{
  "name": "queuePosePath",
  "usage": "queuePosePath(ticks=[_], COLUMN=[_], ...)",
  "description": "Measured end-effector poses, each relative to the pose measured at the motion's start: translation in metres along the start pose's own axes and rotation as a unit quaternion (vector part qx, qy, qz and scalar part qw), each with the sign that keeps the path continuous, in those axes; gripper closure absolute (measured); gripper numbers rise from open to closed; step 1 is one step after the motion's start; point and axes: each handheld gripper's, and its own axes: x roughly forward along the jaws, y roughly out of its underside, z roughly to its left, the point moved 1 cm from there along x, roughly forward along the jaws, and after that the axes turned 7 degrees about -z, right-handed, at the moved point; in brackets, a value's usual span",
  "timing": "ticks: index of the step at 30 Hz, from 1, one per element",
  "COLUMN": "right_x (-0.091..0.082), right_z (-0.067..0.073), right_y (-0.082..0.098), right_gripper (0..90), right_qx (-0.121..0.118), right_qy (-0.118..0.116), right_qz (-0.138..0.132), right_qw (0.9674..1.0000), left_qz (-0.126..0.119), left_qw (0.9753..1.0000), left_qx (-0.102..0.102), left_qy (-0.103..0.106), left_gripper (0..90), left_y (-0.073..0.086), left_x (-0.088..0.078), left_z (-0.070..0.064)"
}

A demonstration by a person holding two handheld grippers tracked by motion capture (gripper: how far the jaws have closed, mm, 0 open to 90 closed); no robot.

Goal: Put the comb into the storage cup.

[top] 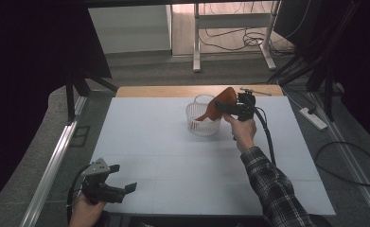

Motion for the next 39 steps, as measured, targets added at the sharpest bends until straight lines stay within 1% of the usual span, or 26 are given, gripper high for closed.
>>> queuePosePath(ticks=[4,7,13,21,27,39], right_x=[-0.002,-0.003,-0.005,-0.007,-0.008,-0.011], right_z=[0.0,0.001,0.004,0.005,0.005,0.006], right_y=[-0.001,0.0,-0.001,-0.002,-0.001,-0.003], right_gripper=[21.3,19.5,16.7,15.2,14.4,14.0], right_qx=[-0.015,-0.02,-0.044,-0.054,-0.063,-0.078], right_qy=[0.001,-0.001,0.003,0.002,0.002,-0.001], right_qz=[0.005,0.011,0.015,0.019,0.028,0.032], right_qw=[0.9999,0.9997,0.9989,0.9983,0.9976,0.9964], left_qz=[0.0,0.0,0.0,-0.004,-0.004,-0.003], left_qw=[1.0,1.0,1.0,1.0,1.0,1.0], left_qx=[-0.001,-0.001,-0.001,-0.007,-0.007,-0.007], left_qy=[0.0,0.0,-0.001,-0.001,-0.001,-0.001], left_gripper=[0.9,0.9,0.8,0.0,0.0,0.0], left_y=[0.0,0.0,0.0,0.0,0.0,0.0], left_x=[0.0,0.0,0.0,-0.001,-0.001,-0.001], left_z=[0.0,0.0,0.0,0.001,0.001,0.001])
